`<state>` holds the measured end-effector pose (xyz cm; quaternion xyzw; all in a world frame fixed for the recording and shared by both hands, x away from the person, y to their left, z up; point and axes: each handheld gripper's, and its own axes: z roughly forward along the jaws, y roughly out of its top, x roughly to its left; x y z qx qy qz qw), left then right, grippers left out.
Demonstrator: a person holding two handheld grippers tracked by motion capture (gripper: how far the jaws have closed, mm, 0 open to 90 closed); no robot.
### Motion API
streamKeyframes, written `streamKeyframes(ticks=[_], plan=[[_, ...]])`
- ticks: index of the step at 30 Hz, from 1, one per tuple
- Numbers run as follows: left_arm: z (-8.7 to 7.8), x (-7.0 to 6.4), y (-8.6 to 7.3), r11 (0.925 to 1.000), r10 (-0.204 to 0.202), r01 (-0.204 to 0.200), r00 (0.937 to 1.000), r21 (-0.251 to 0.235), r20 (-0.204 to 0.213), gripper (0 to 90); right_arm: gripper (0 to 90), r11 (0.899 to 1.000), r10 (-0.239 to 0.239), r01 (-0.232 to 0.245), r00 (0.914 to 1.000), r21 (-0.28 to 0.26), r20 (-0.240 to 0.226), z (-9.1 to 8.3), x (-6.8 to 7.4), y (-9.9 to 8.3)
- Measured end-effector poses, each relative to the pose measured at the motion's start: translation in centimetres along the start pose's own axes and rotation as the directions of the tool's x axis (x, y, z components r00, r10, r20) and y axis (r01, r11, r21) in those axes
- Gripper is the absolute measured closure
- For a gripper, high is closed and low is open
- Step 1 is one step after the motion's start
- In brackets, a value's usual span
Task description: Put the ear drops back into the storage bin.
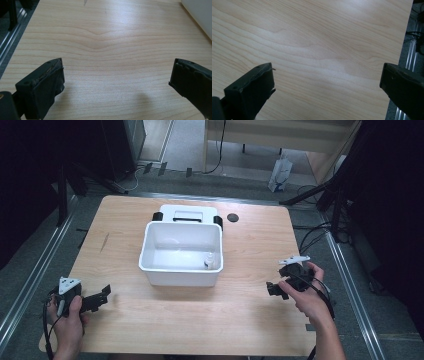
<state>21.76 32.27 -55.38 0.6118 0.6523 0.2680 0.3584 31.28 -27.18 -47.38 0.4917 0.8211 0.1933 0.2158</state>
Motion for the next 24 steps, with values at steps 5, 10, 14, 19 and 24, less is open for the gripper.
streamKeyframes(ticks=[5,10,14,19,24], plan=[[0.0,0.0,0.0,1.0,0.0,0.0,1.0,-0.002,-0.001,0.2,0.0,0.999,0.02,-0.02,0.9997,-0.031,0.011,0.3,-0.1,-1.7],[0.0,0.0,0.0,1.0,0.002,-0.002,1.0,-0.003,-0.001,0.2,0.0,0.996,0.056,-0.056,0.9984,-0.062,-0.003,0.7,-0.3,-4.0],[0.0,0.0,0.0,1.0,0.002,-0.002,1.0,-0.002,0.0,0.2,0.0,0.994,0.081,-0.081,0.9967,-0.078,-0.004,1.1,-0.5,-5.6],[0.0,0.0,0.0,1.0,0.007,-0.007,1.0,-0.002,0.0,0.2,0.0,0.983,0.119,-0.119,0.9928,-0.137,-0.011,1.3,-0.5,-8.0],[0.0,0.0,0.0,1.0,0.008,-0.008,1.0,-0.002,-0.003,0.2,0.0,0.971,0.16,-0.16,0.9869,-0.179,-0.013,1.4,-0.9,-10.1]])
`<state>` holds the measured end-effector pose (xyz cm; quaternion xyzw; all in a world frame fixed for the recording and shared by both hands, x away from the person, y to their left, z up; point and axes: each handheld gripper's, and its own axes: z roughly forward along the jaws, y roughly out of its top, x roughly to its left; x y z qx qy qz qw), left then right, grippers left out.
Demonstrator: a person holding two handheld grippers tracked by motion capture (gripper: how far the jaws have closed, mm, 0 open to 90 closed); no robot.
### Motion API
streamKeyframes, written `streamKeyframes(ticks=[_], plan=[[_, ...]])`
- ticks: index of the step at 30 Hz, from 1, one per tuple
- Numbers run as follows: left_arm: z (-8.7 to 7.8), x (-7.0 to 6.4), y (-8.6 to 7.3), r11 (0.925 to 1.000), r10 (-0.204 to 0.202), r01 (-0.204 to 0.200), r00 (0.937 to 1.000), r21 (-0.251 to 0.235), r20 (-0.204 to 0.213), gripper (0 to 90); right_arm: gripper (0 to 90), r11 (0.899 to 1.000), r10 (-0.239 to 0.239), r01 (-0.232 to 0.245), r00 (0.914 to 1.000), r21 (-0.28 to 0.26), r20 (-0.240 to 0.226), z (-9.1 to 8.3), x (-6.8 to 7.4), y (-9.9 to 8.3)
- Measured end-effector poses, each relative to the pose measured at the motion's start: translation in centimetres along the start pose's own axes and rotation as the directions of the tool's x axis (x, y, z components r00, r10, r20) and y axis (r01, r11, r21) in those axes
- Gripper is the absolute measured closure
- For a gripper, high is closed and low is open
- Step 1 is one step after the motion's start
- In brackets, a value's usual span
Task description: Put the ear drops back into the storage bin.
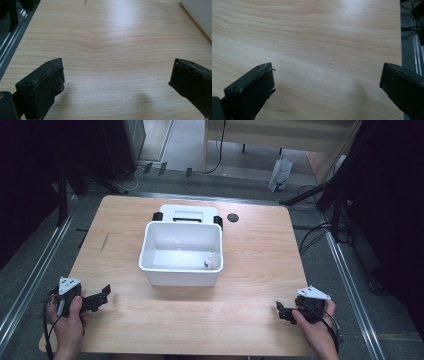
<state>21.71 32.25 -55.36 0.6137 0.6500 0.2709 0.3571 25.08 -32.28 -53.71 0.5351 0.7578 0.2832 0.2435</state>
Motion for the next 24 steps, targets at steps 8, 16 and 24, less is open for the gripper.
streamKeyframes(ticks=[8,16,24], plan=[[0.0,0.0,0.0,1.0,0.0,0.0,1.0,0.0,0.0,0.2,0.0,0.993,0.084,-0.083,0.9964,-0.084,0.013,-0.9,-1.3,-2.8],[0.0,0.0,0.0,1.0,-0.001,0.001,1.0,-0.001,0.003,0.2,0.0,0.965,0.184,-0.181,0.983,-0.188,-0.003,-1.9,-2.4,-3.8],[0.0,-0.1,0.0,1.0,0.003,-0.003,1.0,0.001,0.0,0.2,0.0,0.952,0.228,-0.225,0.9735,-0.208,-0.01,-2.0,-2.7,-4.0]])
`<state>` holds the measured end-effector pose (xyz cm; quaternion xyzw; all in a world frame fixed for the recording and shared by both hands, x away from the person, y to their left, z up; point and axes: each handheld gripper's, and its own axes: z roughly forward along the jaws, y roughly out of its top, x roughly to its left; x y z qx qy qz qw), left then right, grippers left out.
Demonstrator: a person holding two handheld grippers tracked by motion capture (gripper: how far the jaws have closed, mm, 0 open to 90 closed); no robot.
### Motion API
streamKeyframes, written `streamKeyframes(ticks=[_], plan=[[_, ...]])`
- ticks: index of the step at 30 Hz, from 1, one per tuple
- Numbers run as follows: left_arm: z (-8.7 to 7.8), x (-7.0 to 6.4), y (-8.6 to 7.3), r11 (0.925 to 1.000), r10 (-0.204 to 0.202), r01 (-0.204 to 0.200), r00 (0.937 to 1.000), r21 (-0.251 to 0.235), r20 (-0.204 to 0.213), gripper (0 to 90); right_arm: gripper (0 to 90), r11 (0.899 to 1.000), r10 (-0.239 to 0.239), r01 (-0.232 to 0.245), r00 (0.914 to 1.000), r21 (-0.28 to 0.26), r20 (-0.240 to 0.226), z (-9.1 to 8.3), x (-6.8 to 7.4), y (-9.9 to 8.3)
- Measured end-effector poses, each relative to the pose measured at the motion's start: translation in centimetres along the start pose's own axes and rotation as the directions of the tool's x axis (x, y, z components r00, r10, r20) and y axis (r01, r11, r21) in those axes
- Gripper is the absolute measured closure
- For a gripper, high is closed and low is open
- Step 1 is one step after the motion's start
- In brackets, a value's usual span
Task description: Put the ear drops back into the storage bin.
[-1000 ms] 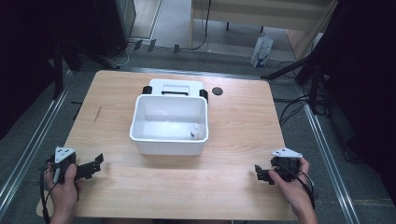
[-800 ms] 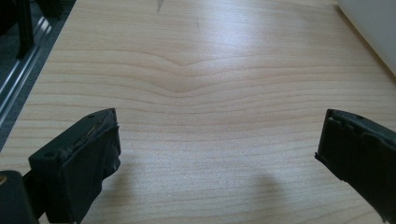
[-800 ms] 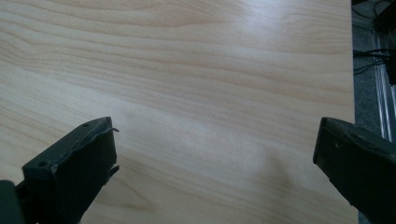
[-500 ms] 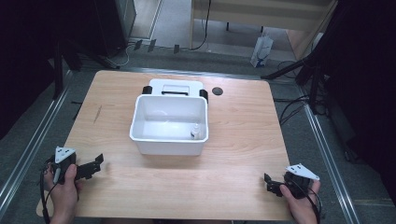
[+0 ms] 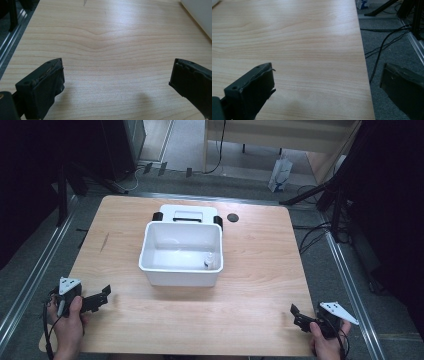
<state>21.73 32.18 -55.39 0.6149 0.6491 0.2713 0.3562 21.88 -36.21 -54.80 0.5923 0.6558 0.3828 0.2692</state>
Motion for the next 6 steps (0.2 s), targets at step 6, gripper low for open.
streamKeyframes(ticks=[6], plan=[[-0.05,-0.04,-0.03,1.0,-0.006,0.005,0.9998,-0.008,-0.02,0.2,0.0,1.0,-0.001,0.001,1.0,0.019,-0.001,0.12,0.16,0.01]])
